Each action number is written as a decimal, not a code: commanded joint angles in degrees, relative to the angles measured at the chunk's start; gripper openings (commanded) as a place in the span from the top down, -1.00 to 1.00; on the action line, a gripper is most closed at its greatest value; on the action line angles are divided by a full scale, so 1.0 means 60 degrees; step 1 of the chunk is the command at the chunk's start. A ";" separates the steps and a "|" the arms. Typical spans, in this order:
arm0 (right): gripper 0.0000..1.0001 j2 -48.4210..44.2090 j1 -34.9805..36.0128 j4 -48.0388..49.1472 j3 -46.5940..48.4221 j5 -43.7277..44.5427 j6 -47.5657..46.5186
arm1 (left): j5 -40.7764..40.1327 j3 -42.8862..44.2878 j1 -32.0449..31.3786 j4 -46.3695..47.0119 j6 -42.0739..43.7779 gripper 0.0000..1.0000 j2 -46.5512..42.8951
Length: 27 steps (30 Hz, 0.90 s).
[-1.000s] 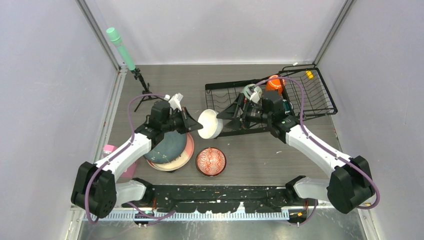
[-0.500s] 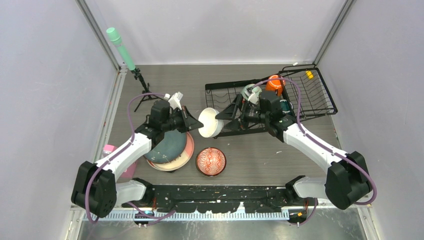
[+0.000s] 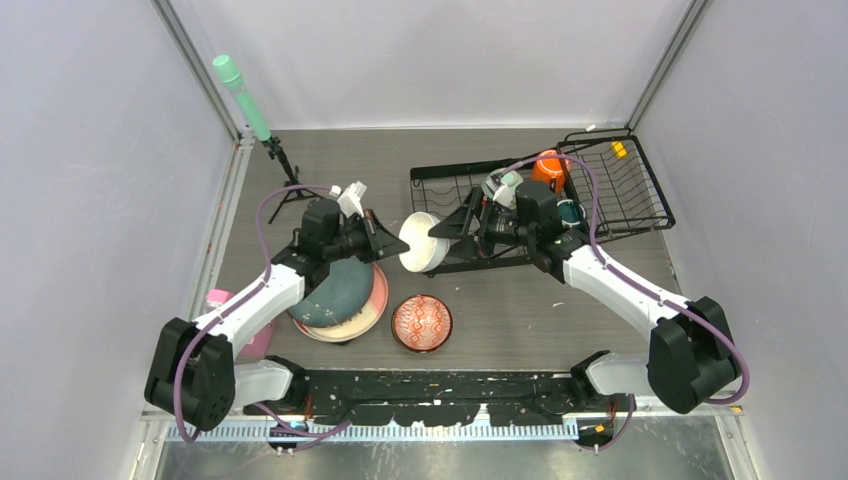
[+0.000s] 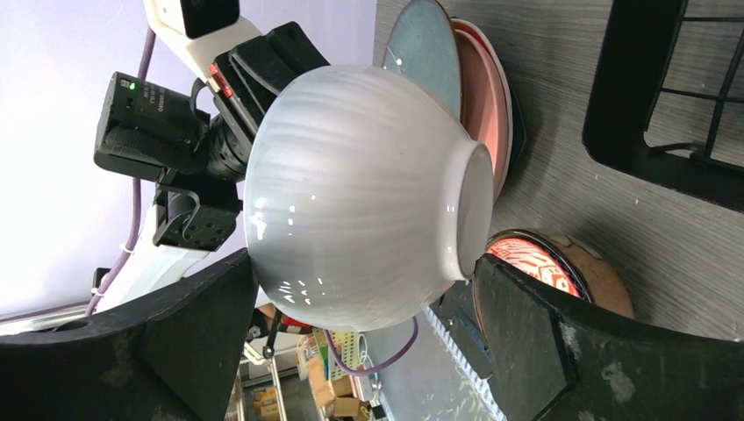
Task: Load the mixed dishes into the dish rack
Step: Pick up the bowl from the corner of the board.
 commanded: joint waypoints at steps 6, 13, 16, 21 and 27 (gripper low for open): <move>-0.70 0.0272 0.0053 0.1408 0.0103 -0.0052 0.0005 | 0.0779 0.0140 0.0053 0.1254 -0.0306 1.00 -0.0068; -0.34 0.0181 0.0056 0.1534 0.0056 -0.0150 -0.0006 | 0.0713 0.0176 0.0055 0.1265 -0.0254 1.00 0.0003; -0.34 0.0176 0.0053 0.1544 0.0059 -0.0156 0.0050 | 0.0746 0.0198 0.0055 0.1225 -0.0201 1.00 0.0068; -0.06 0.0181 0.0053 0.1579 0.0067 -0.0140 0.0099 | 0.0759 0.0180 0.0055 0.1333 -0.0259 0.98 0.0199; 0.16 0.0244 0.0053 0.1314 0.0099 0.0085 0.0055 | 0.0787 0.0213 0.0053 0.1346 -0.0259 0.82 0.0371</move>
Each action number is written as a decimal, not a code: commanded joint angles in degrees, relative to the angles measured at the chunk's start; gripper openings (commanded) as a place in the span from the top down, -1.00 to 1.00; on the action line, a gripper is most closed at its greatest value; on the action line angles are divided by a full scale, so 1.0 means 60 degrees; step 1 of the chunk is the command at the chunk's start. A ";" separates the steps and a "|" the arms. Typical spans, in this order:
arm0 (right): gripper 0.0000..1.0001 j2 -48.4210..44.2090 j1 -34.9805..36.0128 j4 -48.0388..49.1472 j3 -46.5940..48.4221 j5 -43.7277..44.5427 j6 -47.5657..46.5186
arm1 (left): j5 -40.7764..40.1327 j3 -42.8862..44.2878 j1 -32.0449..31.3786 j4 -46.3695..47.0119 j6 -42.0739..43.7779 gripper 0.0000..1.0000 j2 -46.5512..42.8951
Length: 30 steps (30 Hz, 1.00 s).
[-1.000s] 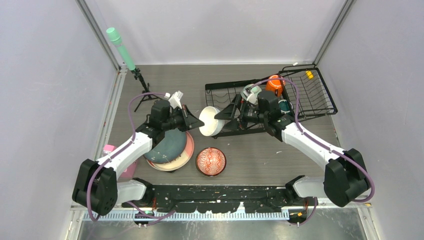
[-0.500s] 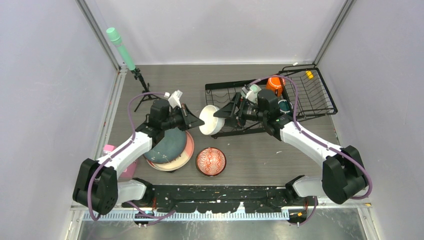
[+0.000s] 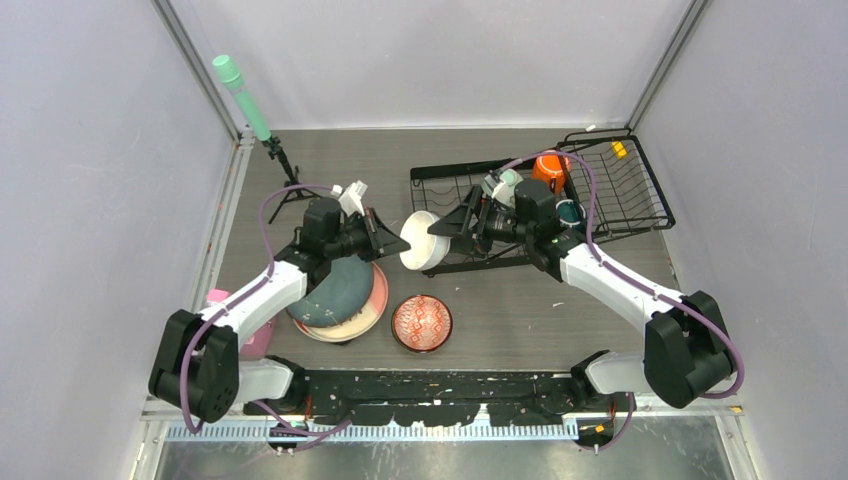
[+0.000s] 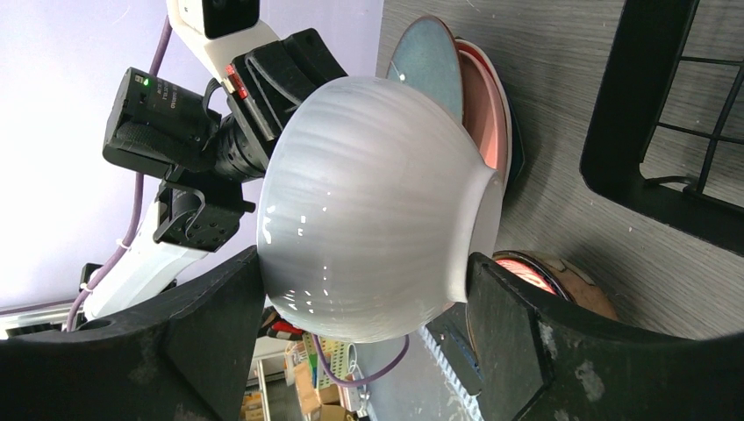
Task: Load the mixed dishes into the dish rack
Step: Pick up the bowl from the corner of the board.
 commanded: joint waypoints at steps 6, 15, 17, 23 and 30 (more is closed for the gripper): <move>0.55 -0.0009 0.0049 0.0425 0.0138 0.0346 0.0266 | 0.0585 0.0253 -0.0022 0.0883 -0.0048 0.74 0.0217; 0.68 0.0157 0.0049 -0.0250 0.0459 0.0549 -0.0105 | 0.0440 0.0198 -0.0022 0.0861 0.0009 0.48 0.0326; 0.69 0.0187 0.0049 -0.0351 0.0550 0.0502 -0.0158 | 0.0412 0.0206 -0.0022 0.0875 0.0011 0.36 0.0374; 0.69 0.0108 0.0045 -0.0700 0.0676 0.0889 -0.0363 | 0.0314 0.0422 -0.0022 0.0650 0.0172 -0.04 0.0475; 0.68 0.0188 -0.0005 -0.1366 0.1150 0.1192 -0.0797 | -0.0063 0.0562 -0.0023 0.0063 0.0555 -0.35 0.0240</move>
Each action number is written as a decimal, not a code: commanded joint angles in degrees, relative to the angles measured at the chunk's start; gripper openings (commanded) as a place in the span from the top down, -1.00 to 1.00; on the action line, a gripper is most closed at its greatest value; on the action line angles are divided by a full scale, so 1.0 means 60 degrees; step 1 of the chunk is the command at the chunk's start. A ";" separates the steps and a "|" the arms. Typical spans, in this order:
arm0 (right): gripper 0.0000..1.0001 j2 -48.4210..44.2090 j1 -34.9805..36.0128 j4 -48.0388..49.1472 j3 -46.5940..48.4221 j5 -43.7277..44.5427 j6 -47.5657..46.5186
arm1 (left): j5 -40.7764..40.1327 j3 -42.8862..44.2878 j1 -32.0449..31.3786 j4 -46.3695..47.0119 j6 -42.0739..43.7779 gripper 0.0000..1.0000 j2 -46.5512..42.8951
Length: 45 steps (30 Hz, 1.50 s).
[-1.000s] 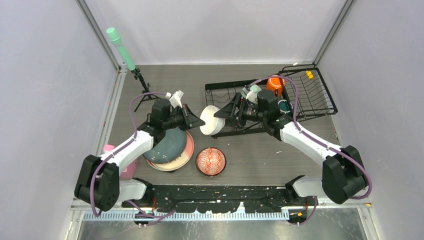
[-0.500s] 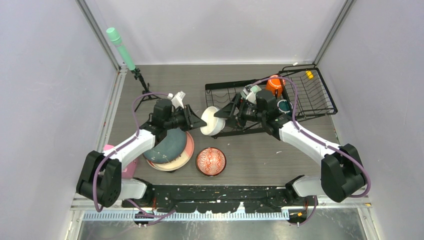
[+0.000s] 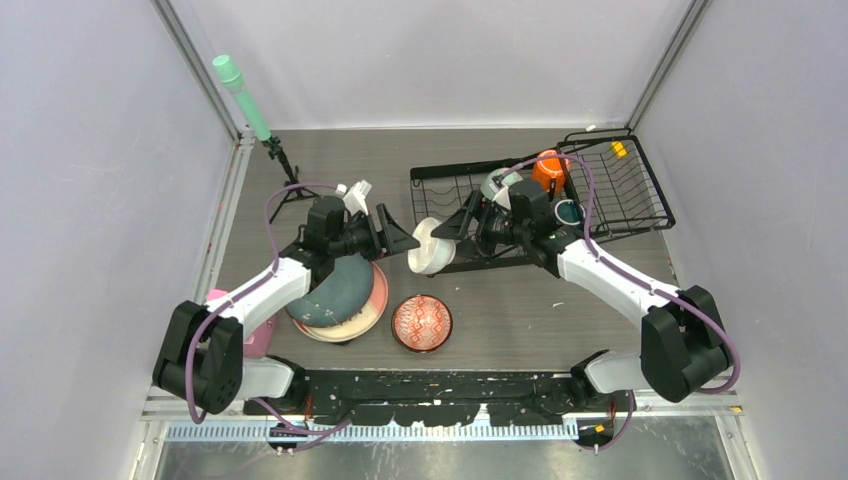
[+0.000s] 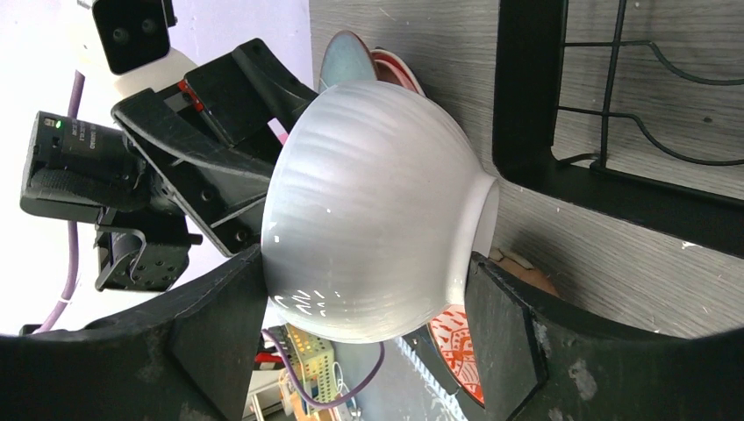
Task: Load the mixed dishes into the dish rack
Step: Pick up the bowl from the corner of the board, then turn the bowl upside down on the dish rack.
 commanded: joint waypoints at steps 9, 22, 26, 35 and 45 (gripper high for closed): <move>0.68 0.0540 -0.0308 -0.1855 0.2702 0.0976 -0.2066 | -0.0654 0.0505 -0.0004 -0.1926 0.1498 -0.51 -0.1230; 0.68 0.2354 -0.0478 -0.4922 0.5966 0.3429 -0.4811 | -0.1460 0.0030 -0.0092 -0.3485 0.2298 -0.51 -0.2529; 0.67 0.3196 -0.0467 -0.5976 0.7302 0.4543 -0.5594 | -0.1580 0.0068 -0.0113 -0.3831 0.2449 -0.52 -0.2736; 0.67 0.5509 -0.0156 -0.8188 1.0759 0.6670 -0.7119 | -0.1925 -0.0004 -0.0106 -0.4358 0.2609 -0.53 -0.3371; 0.65 0.7381 0.0942 -0.9513 1.3070 0.9055 -0.8687 | -0.2100 0.0022 -0.0106 -0.4557 0.2685 -0.54 -0.3547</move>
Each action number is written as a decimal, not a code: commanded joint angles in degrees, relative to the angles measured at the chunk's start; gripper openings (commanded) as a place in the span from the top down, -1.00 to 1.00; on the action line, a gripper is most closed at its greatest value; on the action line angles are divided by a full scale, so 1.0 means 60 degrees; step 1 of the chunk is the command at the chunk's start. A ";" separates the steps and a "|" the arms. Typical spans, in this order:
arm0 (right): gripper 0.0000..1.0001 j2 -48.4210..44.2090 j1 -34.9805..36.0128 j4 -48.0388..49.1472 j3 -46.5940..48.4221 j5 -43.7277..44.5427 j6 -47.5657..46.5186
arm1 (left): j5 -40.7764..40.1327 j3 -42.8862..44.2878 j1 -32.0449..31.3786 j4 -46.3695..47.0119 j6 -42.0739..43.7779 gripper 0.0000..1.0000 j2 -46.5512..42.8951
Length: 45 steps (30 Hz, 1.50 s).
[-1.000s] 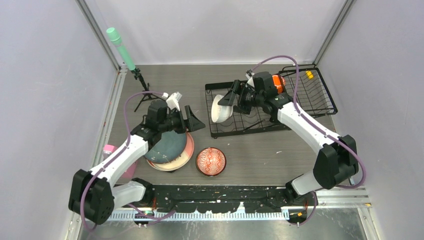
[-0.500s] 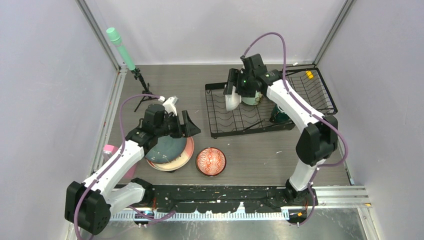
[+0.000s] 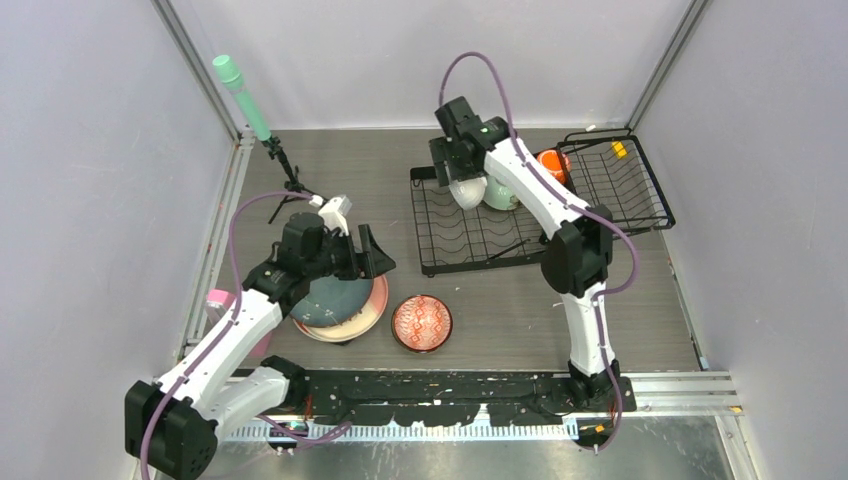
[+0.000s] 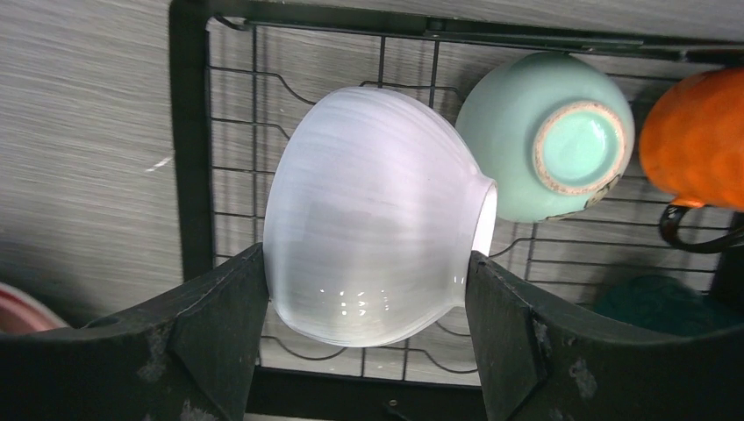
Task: Load the mixed dishes into the dish rack
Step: Turn the bowl upside down on the dish rack.
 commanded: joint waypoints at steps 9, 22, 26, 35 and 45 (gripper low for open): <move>0.64 0.1173 0.0773 -0.0384 0.1780 0.2255 -0.1390 | -0.0312 0.0045 -0.0022 -0.0186 0.0216 -0.54 -0.0380; 0.52 0.2610 0.1330 -0.0358 0.2344 0.3370 -0.2166 | -0.1343 -0.0137 -0.0022 -0.0635 0.0149 -0.56 -0.1461; 0.44 0.2948 0.1471 -0.0335 0.2455 0.3429 -0.2258 | -0.1553 -0.0146 -0.0030 -0.0677 0.0076 -0.57 -0.1668; 0.02 0.3365 0.1589 -0.0410 0.2538 0.3101 -0.2138 | -0.1525 0.0033 -0.0022 -0.0764 0.0034 -0.57 -0.1696; -0.19 0.3696 0.1599 -0.0338 0.2476 0.2682 -0.1983 | -0.1580 0.0105 -0.0022 -0.0813 -0.0013 -0.58 -0.1639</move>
